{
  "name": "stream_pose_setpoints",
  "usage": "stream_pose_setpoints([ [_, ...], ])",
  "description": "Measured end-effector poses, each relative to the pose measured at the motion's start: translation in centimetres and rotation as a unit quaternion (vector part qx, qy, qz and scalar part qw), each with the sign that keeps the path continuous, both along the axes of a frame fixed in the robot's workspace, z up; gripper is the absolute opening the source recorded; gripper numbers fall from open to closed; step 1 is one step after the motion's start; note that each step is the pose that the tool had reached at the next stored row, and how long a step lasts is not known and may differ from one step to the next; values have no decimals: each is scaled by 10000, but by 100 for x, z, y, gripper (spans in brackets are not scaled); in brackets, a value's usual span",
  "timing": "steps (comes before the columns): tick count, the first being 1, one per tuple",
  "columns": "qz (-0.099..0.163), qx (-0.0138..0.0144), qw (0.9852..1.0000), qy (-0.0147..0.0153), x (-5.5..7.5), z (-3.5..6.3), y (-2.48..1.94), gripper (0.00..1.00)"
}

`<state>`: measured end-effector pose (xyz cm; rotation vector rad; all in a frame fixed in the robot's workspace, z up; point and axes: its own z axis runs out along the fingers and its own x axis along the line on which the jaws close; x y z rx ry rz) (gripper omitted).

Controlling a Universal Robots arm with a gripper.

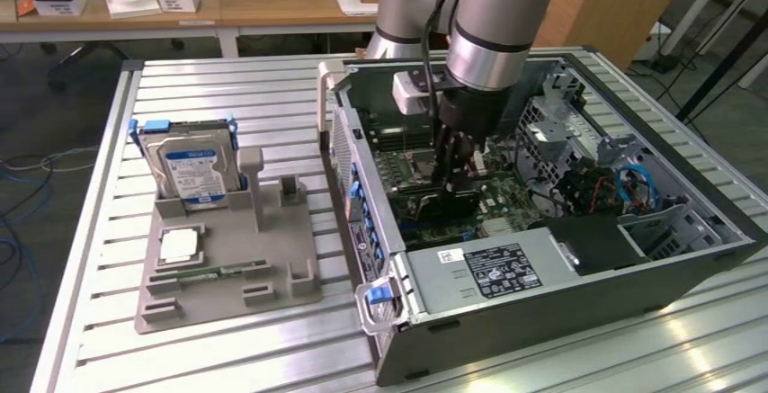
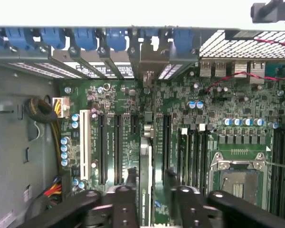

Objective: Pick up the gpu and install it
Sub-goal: 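Insert the gpu into the slot, then press down on the gpu until it lock into place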

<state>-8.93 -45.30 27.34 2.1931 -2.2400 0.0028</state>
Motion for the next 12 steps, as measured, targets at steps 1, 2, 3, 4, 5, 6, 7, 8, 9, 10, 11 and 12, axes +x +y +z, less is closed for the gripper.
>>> stream_pose_setpoints([
  [1, -1, 0, 10000, 0, -1, 0, 0, 31],
  [2, -1, 0, 10000, 0, -1, 0, 0, 25],
  [3, -1, -1, 10000, 0, -1, 0, 0, 25],
  [4, -1, 0, 10000, 0, -1, 0, 0, 20],
  [5, -1, 0, 10000, 0, -1, 0, 0, 14],
  [6, -1, -1, 10000, 0, -1, 0, 0, 14],
  [7, -1, -1, 10000, 0, -1, 1, 0, 11],
  [8, -1, 0, 10000, 0, -1, 0, 0, 11],
  [9, -1, 0, 10000, 0, -1, 0, 0, 11],
  [10, -1, -1, 10000, 0, -1, 0, 0, 11],
  [11, -1, 0, 10000, 0, -1, 0, 0, 11],
  [12, -1, 0, 10000, 0, -1, 0, 0, 11],
])
